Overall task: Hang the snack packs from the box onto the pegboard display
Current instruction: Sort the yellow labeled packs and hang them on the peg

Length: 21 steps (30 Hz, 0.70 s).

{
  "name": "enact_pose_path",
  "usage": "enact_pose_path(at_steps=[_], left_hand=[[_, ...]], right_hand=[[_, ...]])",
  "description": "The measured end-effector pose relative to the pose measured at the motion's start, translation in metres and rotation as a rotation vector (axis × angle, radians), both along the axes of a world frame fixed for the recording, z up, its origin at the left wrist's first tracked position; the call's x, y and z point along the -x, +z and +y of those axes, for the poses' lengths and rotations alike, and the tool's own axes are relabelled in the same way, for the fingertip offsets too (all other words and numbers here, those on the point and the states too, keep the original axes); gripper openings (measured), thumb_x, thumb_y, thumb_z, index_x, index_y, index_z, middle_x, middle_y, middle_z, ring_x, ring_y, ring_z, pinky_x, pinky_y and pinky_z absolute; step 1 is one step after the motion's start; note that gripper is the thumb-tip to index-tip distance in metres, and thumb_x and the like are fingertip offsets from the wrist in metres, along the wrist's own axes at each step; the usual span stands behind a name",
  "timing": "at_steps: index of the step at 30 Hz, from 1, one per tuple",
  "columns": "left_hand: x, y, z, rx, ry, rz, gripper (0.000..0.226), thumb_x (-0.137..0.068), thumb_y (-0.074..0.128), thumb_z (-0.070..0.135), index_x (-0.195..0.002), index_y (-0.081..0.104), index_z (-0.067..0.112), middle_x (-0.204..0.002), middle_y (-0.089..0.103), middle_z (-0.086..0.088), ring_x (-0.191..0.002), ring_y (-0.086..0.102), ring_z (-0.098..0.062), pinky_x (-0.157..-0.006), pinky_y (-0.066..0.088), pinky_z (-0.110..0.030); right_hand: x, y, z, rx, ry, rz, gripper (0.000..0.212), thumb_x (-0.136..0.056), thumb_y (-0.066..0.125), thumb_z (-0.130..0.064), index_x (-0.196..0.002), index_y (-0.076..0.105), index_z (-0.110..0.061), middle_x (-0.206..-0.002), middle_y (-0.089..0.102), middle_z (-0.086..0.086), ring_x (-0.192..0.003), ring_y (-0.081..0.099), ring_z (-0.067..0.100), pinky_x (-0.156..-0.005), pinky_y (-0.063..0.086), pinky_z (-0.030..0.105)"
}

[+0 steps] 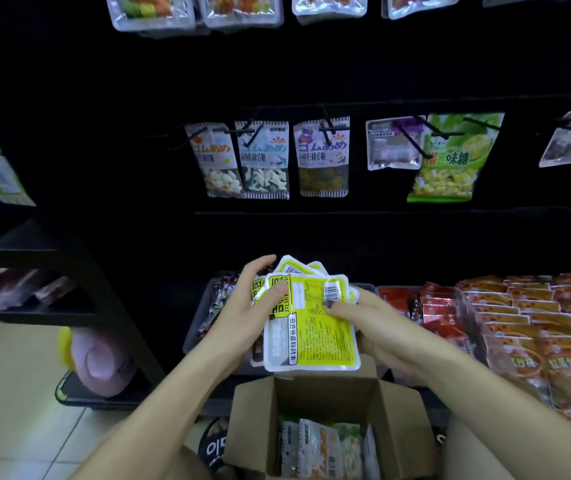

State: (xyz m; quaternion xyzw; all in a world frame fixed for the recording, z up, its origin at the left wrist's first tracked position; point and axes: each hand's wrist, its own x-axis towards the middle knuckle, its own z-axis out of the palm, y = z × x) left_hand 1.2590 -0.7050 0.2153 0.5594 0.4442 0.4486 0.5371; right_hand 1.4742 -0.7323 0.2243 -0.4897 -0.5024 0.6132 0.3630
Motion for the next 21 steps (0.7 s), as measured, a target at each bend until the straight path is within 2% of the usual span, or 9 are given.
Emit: enact_pose_path(at_steps=[3, 5, 6, 9, 12, 14, 16, 19, 21], left_hand=[[0.0, 0.015, -0.001, -0.046, 0.016, 0.017, 0.028, -0.11, 0.049, 0.027, -0.134, 0.061, 0.034, -0.116, 0.076, 0.009, -0.111, 0.073, -0.018, -0.095, 0.058, -0.035], [0.001, 0.025, 0.002, -0.024, 0.042, 0.002, 0.027, -0.111, 0.047, 0.027, -0.13, 0.065, 0.034, -0.117, 0.076, 0.009, -0.113, 0.072, -0.017, -0.099, 0.055, -0.038], [0.001, 0.028, 0.004, -0.009, 0.046, -0.006, 0.028, -0.111, 0.046, 0.026, -0.128, 0.067, 0.034, -0.118, 0.076, 0.008, -0.113, 0.072, -0.019, -0.1, 0.055, -0.041], [0.004, 0.037, 0.01, 0.046, 0.06, -0.043, 0.03, -0.11, 0.046, 0.018, -0.126, 0.069, 0.03, -0.12, 0.076, 0.001, -0.115, 0.072, -0.026, -0.101, 0.053, -0.048], [0.009, 0.045, 0.015, 0.097, 0.015, -0.053, 0.035, -0.103, 0.049, 0.01, -0.125, 0.068, 0.03, -0.117, 0.077, -0.003, -0.109, 0.074, -0.03, -0.095, 0.055, -0.049], [0.012, 0.051, 0.018, 0.099, -0.02, -0.032, 0.035, -0.1, 0.055, 0.01, -0.125, 0.068, 0.032, -0.117, 0.077, 0.0, -0.106, 0.075, -0.026, -0.092, 0.056, -0.046], [0.013, 0.059, 0.021, 0.104, -0.055, -0.05, 0.033, -0.1, 0.059, 0.013, -0.126, 0.067, 0.031, -0.121, 0.076, -0.001, -0.107, 0.075, -0.025, -0.089, 0.058, -0.043], [0.013, 0.071, 0.023, 0.09, -0.117, -0.109, 0.032, -0.101, 0.063, 0.016, -0.129, 0.066, 0.029, -0.123, 0.075, -0.002, -0.109, 0.075, -0.028, -0.079, 0.061, -0.038], [0.012, 0.077, 0.026, 0.048, -0.095, -0.124, 0.036, -0.099, 0.064, 0.012, -0.129, 0.067, 0.032, -0.123, 0.075, 0.0, -0.108, 0.075, -0.027, -0.079, 0.061, -0.037]], right_hand=[[0.005, 0.006, 0.01, 0.056, -0.08, 0.089, 0.028, -0.106, 0.051, -0.012, -0.13, 0.066, -0.013, -0.118, 0.077, 0.007, -0.111, 0.073, 0.026, -0.103, 0.054, 0.053], [0.007, 0.008, 0.015, 0.05, -0.105, 0.133, 0.028, -0.106, 0.05, -0.01, -0.129, 0.065, -0.01, -0.119, 0.076, 0.012, -0.111, 0.073, 0.031, -0.098, 0.056, 0.056], [0.007, 0.01, 0.017, 0.045, -0.104, 0.153, 0.028, -0.107, 0.048, -0.011, -0.129, 0.065, -0.01, -0.12, 0.075, 0.014, -0.11, 0.073, 0.034, -0.091, 0.06, 0.055], [0.009, 0.018, 0.024, 0.02, -0.067, 0.21, 0.029, -0.109, 0.046, -0.018, -0.132, 0.063, -0.014, -0.123, 0.073, 0.018, -0.094, 0.073, 0.035, -0.065, 0.059, 0.04], [0.013, 0.023, 0.031, -0.001, -0.14, 0.193, 0.027, -0.109, 0.046, -0.019, -0.13, 0.064, -0.02, -0.113, 0.076, 0.011, -0.086, 0.073, 0.027, -0.06, 0.055, 0.032], [0.016, 0.027, 0.036, 0.007, -0.151, 0.209, 0.027, -0.109, 0.047, -0.019, -0.13, 0.065, -0.022, -0.115, 0.076, 0.012, -0.091, 0.072, 0.029, -0.06, 0.055, 0.033], [0.018, 0.034, 0.039, 0.024, -0.148, 0.211, 0.026, -0.109, 0.048, -0.02, -0.129, 0.065, -0.022, -0.121, 0.074, 0.017, -0.096, 0.071, 0.032, -0.068, 0.054, 0.037], [0.018, 0.045, 0.047, 0.051, -0.159, 0.237, 0.025, -0.108, 0.049, -0.019, -0.126, 0.066, -0.02, -0.12, 0.075, 0.015, -0.096, 0.071, 0.028, -0.073, 0.056, 0.039], [0.02, 0.051, 0.05, 0.06, -0.128, 0.264, 0.026, -0.107, 0.049, -0.02, -0.128, 0.065, -0.018, -0.123, 0.074, 0.015, -0.097, 0.072, 0.027, -0.075, 0.057, 0.039]])
